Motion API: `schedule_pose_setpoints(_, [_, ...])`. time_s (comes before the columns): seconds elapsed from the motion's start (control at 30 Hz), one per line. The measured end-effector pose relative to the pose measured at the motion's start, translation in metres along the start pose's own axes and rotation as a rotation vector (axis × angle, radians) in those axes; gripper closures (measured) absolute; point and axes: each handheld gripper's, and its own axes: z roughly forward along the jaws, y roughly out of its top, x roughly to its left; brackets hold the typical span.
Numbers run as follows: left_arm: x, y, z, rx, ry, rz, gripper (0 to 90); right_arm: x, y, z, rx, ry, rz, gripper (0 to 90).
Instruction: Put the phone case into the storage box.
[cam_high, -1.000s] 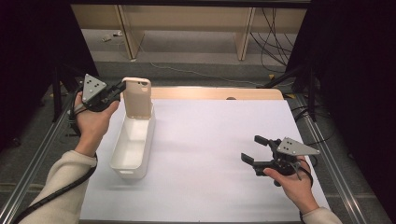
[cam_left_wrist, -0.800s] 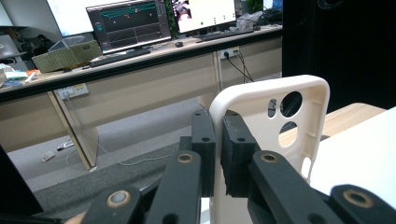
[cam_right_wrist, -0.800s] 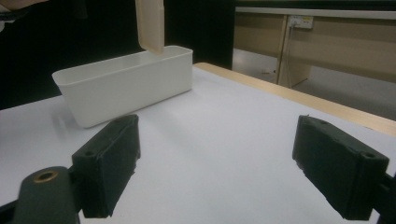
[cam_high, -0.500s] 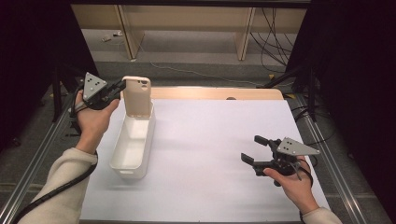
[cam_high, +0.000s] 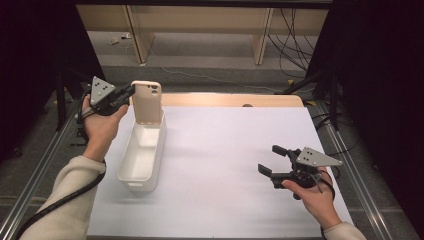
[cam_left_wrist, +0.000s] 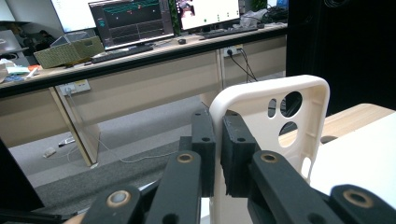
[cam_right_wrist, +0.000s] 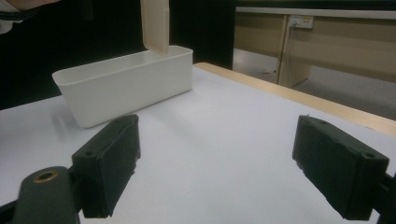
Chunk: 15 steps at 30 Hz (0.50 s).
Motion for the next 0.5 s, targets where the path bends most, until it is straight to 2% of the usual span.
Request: schedule_pose_setpoints(0.5, [0.0000,-0.0021,0.0100,0.002,0.002,-0.006,84.3,-0.0003,-0.0002,0.0000,-0.003,0.001,0.002,16.2])
